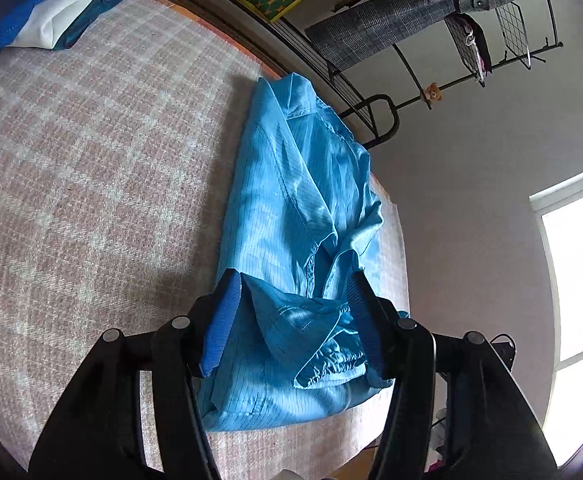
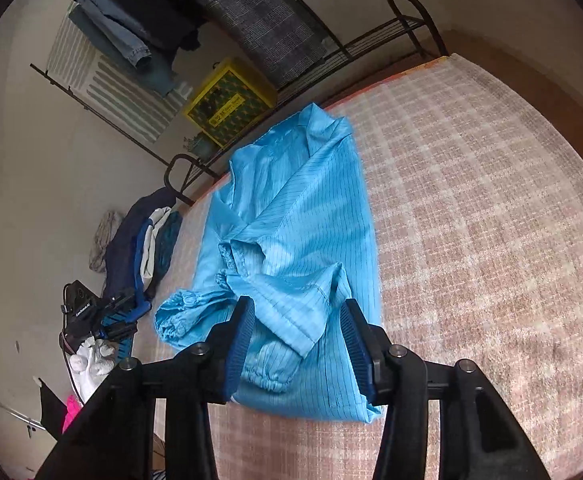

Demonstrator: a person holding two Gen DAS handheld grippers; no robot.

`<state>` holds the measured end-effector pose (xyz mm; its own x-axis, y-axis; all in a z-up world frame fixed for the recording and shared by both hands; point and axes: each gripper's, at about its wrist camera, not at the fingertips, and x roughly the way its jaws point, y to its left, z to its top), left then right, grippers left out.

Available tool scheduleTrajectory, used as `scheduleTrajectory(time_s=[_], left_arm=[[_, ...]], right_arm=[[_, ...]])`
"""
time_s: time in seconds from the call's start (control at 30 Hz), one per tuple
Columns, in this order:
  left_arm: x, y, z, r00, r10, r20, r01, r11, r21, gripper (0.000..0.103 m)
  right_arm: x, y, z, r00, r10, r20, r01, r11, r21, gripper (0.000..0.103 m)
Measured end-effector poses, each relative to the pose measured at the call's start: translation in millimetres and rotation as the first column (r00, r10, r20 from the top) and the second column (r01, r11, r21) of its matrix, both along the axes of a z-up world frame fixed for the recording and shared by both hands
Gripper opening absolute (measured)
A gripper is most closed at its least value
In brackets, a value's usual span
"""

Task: Fold large clothes

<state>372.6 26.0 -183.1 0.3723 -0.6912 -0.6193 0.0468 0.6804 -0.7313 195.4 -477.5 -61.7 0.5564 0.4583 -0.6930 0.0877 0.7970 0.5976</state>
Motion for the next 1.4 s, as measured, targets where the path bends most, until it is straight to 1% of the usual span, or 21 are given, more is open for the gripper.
scheduleTrajectory(time_s=[0.07,0.13,0.2,0.27,0.3,0.33,0.37,0.47,0.53,0.57,0.63,0.67,0.73,0.8,0.9,1.03,1.13,1.23,1.27,1.3,1.4], left_arm=[[-18,-5,-3,0.996,-0.093,0.012,0.092,0.994,0.065,0.056],[-34,-14,-14,0.984,-0.18,0.001,0.179,0.978,0.105,0.056],[-46,-27,-25,0.968,-0.249,-0.019,0.249,0.958,0.14,0.05],[-52,-44,-33,0.949,-0.314,-0.028,0.314,0.93,0.192,0.05],[-53,-53,-36,0.942,-0.335,-0.025,0.332,0.917,0.221,0.05],[-51,-61,-39,0.938,-0.345,-0.021,0.339,0.907,0.248,0.05],[-48,-67,-41,0.94,-0.342,-0.015,0.334,0.906,0.261,0.05],[-29,-78,-44,0.947,-0.322,-0.008,0.313,0.914,0.258,0.05],[-12,-84,-39,0.954,-0.298,0.016,0.283,0.921,0.268,0.05],[-2,-86,-33,0.959,-0.28,0.037,0.26,0.926,0.273,0.05],[17,-85,-17,0.972,-0.219,0.089,0.186,0.941,0.284,0.05],[25,-82,-8,0.976,-0.184,0.114,0.147,0.95,0.277,0.05],[35,-73,9,0.979,-0.139,0.15,0.1,0.965,0.242,0.05],[39,-64,24,0.977,-0.127,0.173,0.086,0.971,0.224,0.05],[35,-51,39,0.97,-0.137,0.2,0.086,0.966,0.243,0.05],[24,-36,55,0.964,-0.162,0.21,0.111,0.966,0.235,0.05],[12,-31,76,0.951,-0.185,0.25,0.121,0.961,0.25,0.05],[1,-30,105,0.925,-0.225,0.305,0.143,0.952,0.269,0.05],[-1,-30,116,0.917,-0.236,0.322,0.148,0.95,0.275,0.05],[-3,-29,126,0.909,-0.246,0.337,0.156,0.949,0.273,0.05],[-8,-35,151,0.886,-0.283,0.368,0.192,0.945,0.264,0.05]], right_arm=[[-16,13,-10,0.997,0.069,-0.038,-0.07,0.997,-0.035,0.031],[-23,29,-22,0.99,0.126,-0.071,-0.13,0.99,-0.061,0.028],[-22,45,-33,0.981,0.172,-0.092,-0.18,0.98,-0.083,0.027],[-16,60,-40,0.972,0.208,-0.105,-0.219,0.971,-0.097,0.027],[-11,67,-42,0.968,0.225,-0.11,-0.237,0.966,-0.101,0.027],[-5,74,-44,0.963,0.242,-0.118,-0.255,0.961,-0.109,0.027],[1,81,-46,0.958,0.258,-0.127,-0.273,0.955,-0.12,0.027],[24,98,-48,0.943,0.296,-0.151,-0.322,0.928,-0.186,0.027],[47,99,-41,0.953,0.275,-0.13,-0.297,0.933,-0.203,0.027],[60,97,-34,0.965,0.242,-0.106,-0.259,0.944,-0.204,0.027],[83,88,-16,0.988,0.151,-0.045,-0.157,0.962,-0.224,0.031],[92,84,-6,0.994,0.111,-0.017,-0.112,0.966,-0.232,0.034],[102,80,12,0.997,0.075,0.022,-0.069,0.975,-0.211,0.034],[101,81,28,0.996,0.073,0.044,-0.062,0.974,-0.22,0.037],[88,90,47,0.994,0.089,0.055,-0.071,0.958,-0.278,0.04],[61,95,68,0.997,0.04,0.069,-0.017,0.953,-0.303,0.043],[37,97,94,0.995,-0.006,0.104,0.04,0.946,-0.322,0.043],[12,104,128,0.987,-0.047,0.152,0.102,0.922,-0.374,0.043],[4,106,141,0.984,-0.059,0.168,0.122,0.911,-0.394,0.045],[-2,107,153,0.981,-0.063,0.183,0.132,0.908,-0.397,0.048],[-15,109,185,0.978,-0.051,0.204,0.13,0.911,-0.392,0.052]])
